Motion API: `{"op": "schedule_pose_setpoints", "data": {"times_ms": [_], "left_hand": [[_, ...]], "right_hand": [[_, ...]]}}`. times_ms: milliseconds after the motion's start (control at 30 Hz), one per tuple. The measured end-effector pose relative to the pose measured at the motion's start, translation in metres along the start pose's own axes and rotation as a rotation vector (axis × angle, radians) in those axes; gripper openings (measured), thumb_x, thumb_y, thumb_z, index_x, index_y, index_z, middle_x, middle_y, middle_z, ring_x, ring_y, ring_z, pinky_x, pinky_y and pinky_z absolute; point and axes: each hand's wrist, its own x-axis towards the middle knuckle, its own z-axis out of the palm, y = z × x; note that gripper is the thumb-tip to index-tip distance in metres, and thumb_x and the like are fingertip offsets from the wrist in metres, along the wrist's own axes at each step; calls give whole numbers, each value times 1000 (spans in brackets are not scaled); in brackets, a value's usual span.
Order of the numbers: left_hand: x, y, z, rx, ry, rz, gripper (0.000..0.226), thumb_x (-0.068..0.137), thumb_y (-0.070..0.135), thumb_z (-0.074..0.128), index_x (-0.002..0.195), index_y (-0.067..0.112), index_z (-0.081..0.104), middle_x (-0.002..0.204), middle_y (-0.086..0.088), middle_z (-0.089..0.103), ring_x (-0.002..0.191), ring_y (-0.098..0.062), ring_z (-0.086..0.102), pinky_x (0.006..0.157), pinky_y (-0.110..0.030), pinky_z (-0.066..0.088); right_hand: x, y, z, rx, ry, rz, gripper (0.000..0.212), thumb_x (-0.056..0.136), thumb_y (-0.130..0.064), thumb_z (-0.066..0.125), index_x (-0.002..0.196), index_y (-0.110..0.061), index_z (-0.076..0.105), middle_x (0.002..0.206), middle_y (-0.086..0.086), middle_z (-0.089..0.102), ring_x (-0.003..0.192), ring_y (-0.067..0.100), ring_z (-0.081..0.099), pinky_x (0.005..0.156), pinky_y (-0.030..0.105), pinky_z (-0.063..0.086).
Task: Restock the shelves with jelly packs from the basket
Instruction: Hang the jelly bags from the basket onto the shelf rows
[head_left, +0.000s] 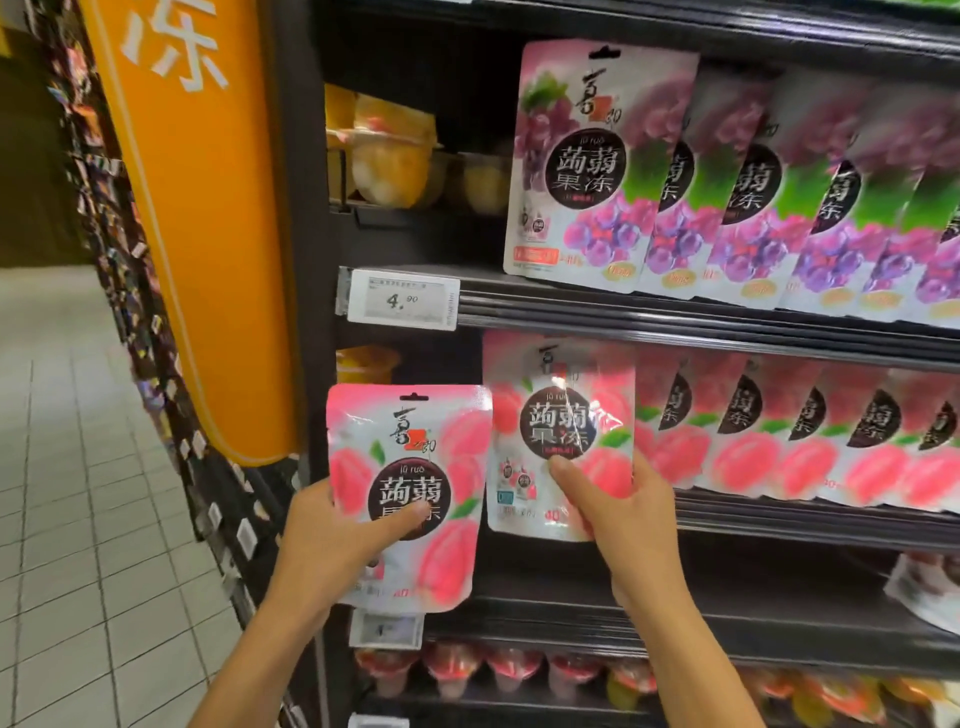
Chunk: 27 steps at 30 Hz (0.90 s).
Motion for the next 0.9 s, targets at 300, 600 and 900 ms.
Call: {"op": "schedule_pose_setpoints", "data": {"times_ms": [300,600,900], "left_hand": [[5,4,8,-119,-79,-11,47,50,41,86,91,24,72,82,6,77,73,-11,73,50,-27,58],[10,-3,8,-160,-84,-27,51,46,47,88,90,26,73,83,4,77,75,-11,73,50,-24,55],[8,-3,13,-158,-164,-2,53,47,46,87,93,25,72,86,4,77,78,-12,74,53,-26,58]], "right_hand": [[28,1,42,-44,178,-70,79,71,-50,80,128,-3,50,132,6,55,125,21,48,110,43,40],[21,14,44,-196,114,-147,62,76,-47,79,122,-18,49,111,-5,62,109,15,56,87,21,46],[2,19,23,-632,346,-233,72,62,-67,76,120,-29,56,105,-12,62,100,15,55,59,24,37]]}}
